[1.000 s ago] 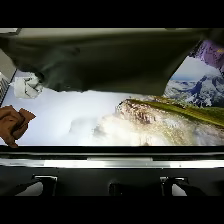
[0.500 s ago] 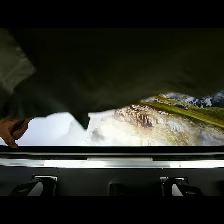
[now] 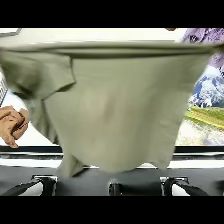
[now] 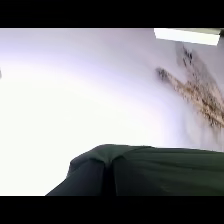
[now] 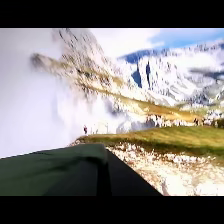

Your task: Fold the clothes and pants, and hang the long-sleeved shirts on hangers.

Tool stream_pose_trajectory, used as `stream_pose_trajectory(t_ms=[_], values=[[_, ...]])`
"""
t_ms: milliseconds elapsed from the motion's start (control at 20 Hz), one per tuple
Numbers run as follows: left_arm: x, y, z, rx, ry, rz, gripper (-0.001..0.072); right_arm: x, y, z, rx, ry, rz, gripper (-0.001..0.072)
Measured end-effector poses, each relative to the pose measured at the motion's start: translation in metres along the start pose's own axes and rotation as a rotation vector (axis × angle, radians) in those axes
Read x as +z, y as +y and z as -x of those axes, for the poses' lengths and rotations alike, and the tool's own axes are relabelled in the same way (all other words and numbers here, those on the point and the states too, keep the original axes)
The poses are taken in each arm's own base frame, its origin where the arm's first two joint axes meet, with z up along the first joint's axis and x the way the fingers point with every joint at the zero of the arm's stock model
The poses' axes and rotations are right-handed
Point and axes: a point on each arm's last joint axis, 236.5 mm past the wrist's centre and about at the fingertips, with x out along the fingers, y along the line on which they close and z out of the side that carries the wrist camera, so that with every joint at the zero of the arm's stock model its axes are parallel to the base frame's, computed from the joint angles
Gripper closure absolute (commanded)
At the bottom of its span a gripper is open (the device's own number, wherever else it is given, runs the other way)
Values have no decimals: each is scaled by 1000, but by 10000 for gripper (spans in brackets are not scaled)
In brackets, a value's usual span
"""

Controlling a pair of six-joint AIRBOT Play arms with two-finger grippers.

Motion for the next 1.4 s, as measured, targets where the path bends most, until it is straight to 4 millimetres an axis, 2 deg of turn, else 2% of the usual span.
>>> stream_pose_trajectory(t_ms=[200,250,350,450,550,600,650,700,750,800,900,950,1150,1300,1350,1400], values=[[-61,14,-147,-29,276,29,689,-31,-27,-143,5,246,-78,687],[-81,17,-180,-31,340,39,688,-40,-31,-172,16,287,-101,687],[-118,21,-231,-35,434,54,687,-57,-34,-224,51,347,-155,686],[-154,25,-267,-35,518,69,688,-75,-34,-265,71,392,-191,686],[-178,26,-289,-40,571,83,680,-94,-29,-295,86,433,-200,683],[-188,27,-296,-42,593,90,629,-103,-24,-305,93,454,-198,658],[-193,27,-301,-43,602,96,507,-113,-19,-315,97,473,-195,598],[-195,28,-303,-43,607,109,327,-120,-14,-321,100,490,-190,501],[-194,30,-304,-38,610,127,201,-125,-12,-324,102,500,-185,391],[-190,32,-302,-35,609,145,158,-128,-11,-325,102,507,-180,296],[-174,39,-290,-29,599,172,156,-129,-12,-315,105,530,-159,222],[-163,45,-279,-24,587,184,155,-127,-15,-305,106,539,-141,221],[-121,74,-219,9,521,248,155,-125,-43,-241,93,615,-5,221],[-126,88,-176,29,519,306,155,-138,-71,-199,88,655,-2,201],[-134,93,-163,39,526,328,155,-150,-81,-189,86,676,-19,148],[-144,97,-155,49,533,349,155,-167,-90,-179,87,706,-39,152]])
